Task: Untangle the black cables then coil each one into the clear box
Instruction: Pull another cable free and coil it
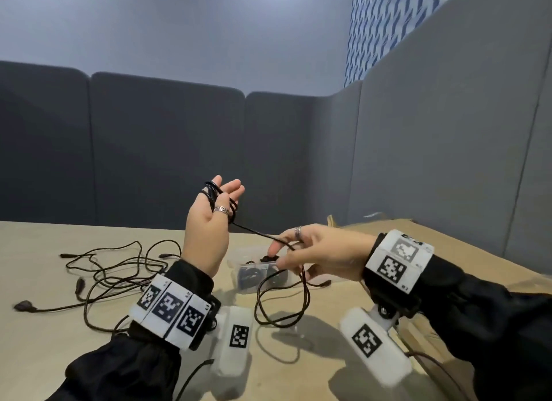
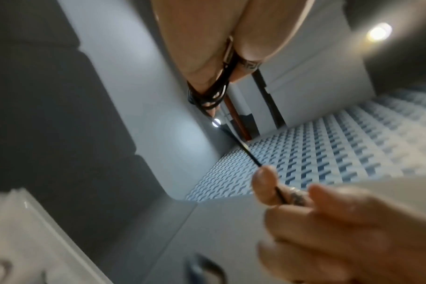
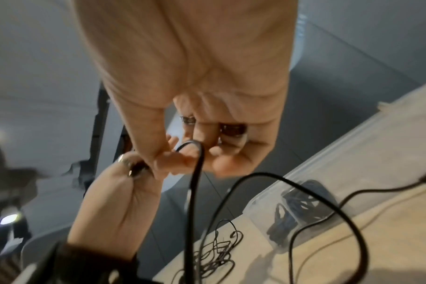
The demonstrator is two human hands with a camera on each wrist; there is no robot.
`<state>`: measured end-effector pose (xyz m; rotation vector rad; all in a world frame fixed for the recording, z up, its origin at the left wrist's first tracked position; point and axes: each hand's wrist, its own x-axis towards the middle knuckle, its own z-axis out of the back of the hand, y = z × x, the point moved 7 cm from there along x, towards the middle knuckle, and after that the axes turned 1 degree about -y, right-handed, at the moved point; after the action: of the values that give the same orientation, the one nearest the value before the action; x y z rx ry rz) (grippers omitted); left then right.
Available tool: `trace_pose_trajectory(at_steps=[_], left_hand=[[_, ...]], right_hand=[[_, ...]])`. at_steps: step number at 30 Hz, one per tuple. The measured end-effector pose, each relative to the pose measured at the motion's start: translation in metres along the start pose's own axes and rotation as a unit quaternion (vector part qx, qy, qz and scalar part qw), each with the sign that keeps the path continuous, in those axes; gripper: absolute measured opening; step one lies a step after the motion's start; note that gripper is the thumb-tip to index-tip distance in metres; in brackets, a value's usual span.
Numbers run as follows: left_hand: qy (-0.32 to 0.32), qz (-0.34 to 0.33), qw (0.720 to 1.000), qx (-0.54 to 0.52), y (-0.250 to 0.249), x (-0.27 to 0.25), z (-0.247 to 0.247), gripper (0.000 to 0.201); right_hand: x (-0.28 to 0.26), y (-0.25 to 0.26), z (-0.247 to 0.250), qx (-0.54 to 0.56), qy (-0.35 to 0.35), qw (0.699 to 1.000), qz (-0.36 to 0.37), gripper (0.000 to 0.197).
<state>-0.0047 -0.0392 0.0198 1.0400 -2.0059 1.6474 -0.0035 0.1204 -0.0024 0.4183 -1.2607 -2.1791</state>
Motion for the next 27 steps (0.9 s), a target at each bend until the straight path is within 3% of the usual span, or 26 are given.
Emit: trace_pose_trajectory(at_steps=[2,5,8,10,12,14,17,19,21,22,25,27], left_hand=[[0.032,-0.054,0.988,0.143,-0.002,0.000,-0.001,0.040],[0.134,-0.056,0.932,0.332,0.009,-0.008,-0.018,0.041],[0.198,-0.048,0.866,0.456,0.016,-0.013,-0.025,0.039],[0.193,-0.036,0.863,0.465,0.015,-0.011,-0.017,0.038],[0.176,-0.023,0.872,0.455,0.014,-0.005,-0.009,0.042],[0.159,-0.028,0.873,0.460,0.012,-0.003,-0.008,0.046],[0.102,-0.054,0.879,0.462,0.004,0.000,-0.007,0.040],[0.055,-0.067,0.882,0.464,-0.003,0.002,0.000,0.030],[-0.005,-0.071,0.880,0.470,-0.009,0.008,0.017,0.029],[-0.037,-0.066,0.880,0.470,-0.011,0.011,0.029,0.032],[-0.088,-0.026,0.870,0.484,-0.010,0.020,0.061,0.035],[-0.084,0.008,0.871,0.484,-0.005,0.022,0.066,0.036]], right_hand=[[-0.004,0.001,0.005,0.078,0.023,0.997,-0.006,0.016],[-0.008,0.001,0.004,0.136,0.058,0.989,-0.016,0.024],[-0.014,-0.008,0.003,0.026,0.091,0.993,-0.065,0.030],[-0.019,-0.016,0.013,-0.109,0.079,0.987,-0.088,0.024],[-0.019,-0.014,0.036,-0.225,0.013,0.972,-0.067,0.013],[-0.018,-0.008,0.060,-0.265,-0.051,0.962,-0.043,0.007],[-0.016,-0.001,0.081,-0.311,-0.072,0.946,-0.050,0.015],[-0.011,-0.002,0.086,-0.442,-0.074,0.892,-0.065,0.014],[-0.008,-0.001,0.094,-0.606,-0.105,0.785,-0.070,0.008],[-0.010,-0.002,0.103,-0.643,-0.133,0.749,-0.085,0.008],[-0.024,-0.009,0.140,-0.688,-0.173,0.679,-0.188,0.021],[-0.034,-0.022,0.161,-0.680,-0.154,0.667,-0.263,0.043]])
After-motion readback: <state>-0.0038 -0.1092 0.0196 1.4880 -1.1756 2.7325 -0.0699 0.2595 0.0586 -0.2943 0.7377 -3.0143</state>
